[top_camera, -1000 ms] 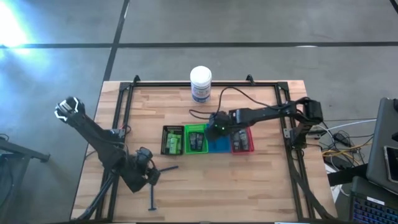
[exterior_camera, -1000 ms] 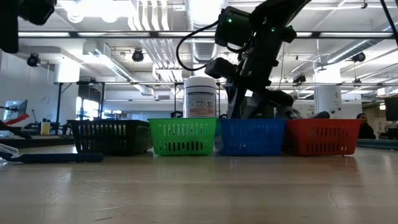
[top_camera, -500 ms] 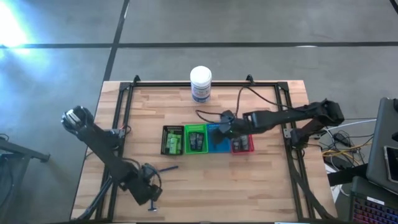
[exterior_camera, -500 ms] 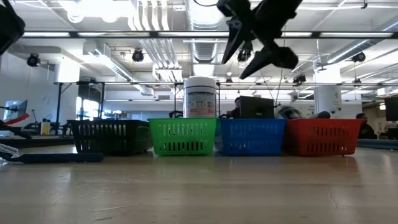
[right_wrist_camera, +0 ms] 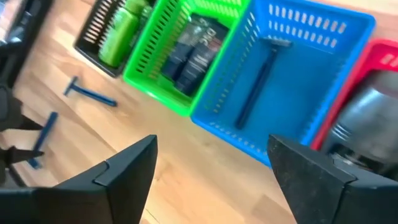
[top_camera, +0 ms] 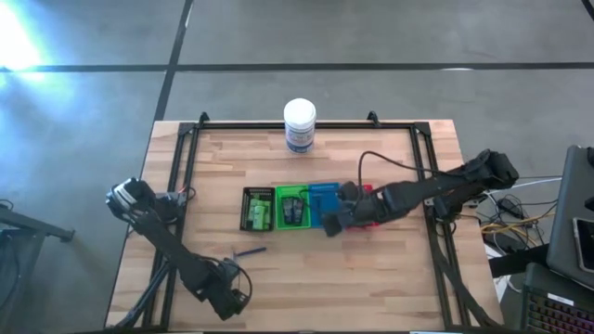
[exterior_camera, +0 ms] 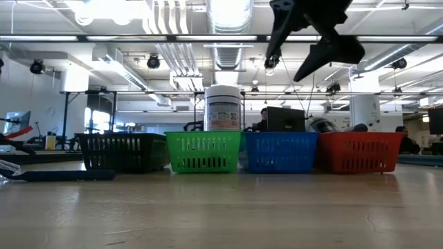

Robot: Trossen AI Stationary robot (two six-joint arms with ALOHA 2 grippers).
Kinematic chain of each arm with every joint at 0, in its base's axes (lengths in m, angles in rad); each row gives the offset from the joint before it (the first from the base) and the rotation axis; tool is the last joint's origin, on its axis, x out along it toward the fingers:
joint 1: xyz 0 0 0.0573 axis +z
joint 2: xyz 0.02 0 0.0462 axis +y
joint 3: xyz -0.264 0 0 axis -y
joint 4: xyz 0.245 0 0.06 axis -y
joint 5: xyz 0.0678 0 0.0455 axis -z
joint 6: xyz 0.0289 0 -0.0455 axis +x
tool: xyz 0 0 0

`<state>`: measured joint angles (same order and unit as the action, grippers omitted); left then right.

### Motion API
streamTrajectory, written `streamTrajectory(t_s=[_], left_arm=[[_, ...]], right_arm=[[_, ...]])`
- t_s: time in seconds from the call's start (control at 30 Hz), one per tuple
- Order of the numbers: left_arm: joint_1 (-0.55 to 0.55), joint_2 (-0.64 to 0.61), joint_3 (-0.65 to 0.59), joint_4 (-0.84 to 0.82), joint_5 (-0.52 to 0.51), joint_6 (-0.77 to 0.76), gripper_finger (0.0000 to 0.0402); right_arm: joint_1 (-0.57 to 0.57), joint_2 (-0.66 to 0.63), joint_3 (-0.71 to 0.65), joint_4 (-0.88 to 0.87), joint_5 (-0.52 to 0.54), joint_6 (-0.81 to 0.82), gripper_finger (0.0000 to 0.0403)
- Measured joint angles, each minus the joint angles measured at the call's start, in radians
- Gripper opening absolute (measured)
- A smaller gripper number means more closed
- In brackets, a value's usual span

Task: Pick & Place Travel size toiletries
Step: Put the blue razor into the blue bin

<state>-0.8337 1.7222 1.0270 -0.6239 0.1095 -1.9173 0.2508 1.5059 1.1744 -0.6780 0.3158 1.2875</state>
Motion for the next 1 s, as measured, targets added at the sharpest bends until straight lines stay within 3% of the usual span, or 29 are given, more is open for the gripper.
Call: streamTrajectory(t_s=[0.13, 0.53, 0.73, 0.87, 1.0], left_arm=[[0.004, 0.007, 0.000, 0.021, 0.005, 0.006, 0.0230], [0.041, 0.009, 0.000, 0.034, -0.098, 0.028, 0.0038], [0.051, -0.005, -0.001, 0.045, -0.167, 0.120, 0.0026], [0.050, -0.078, 0.000, 0.094, -0.321, 0.230, 0.0026], [0.051, -0.192, -0.001, 0.180, -0.598, 0.433, 0.0026]], right_arm=[[0.022, 0.000, 0.000, -0.053, 0.002, 0.024, 0.0306], [0.046, -0.002, 0.000, -0.080, 0.002, 0.014, 0.0275], [0.046, -0.024, -0.001, -0.045, -0.028, -0.024, 0.0249], [0.047, -0.046, -0.001, -0.031, -0.039, -0.030, 0.0232], [0.053, -0.047, -0.007, 0.077, -0.085, -0.101, 0.0219]])
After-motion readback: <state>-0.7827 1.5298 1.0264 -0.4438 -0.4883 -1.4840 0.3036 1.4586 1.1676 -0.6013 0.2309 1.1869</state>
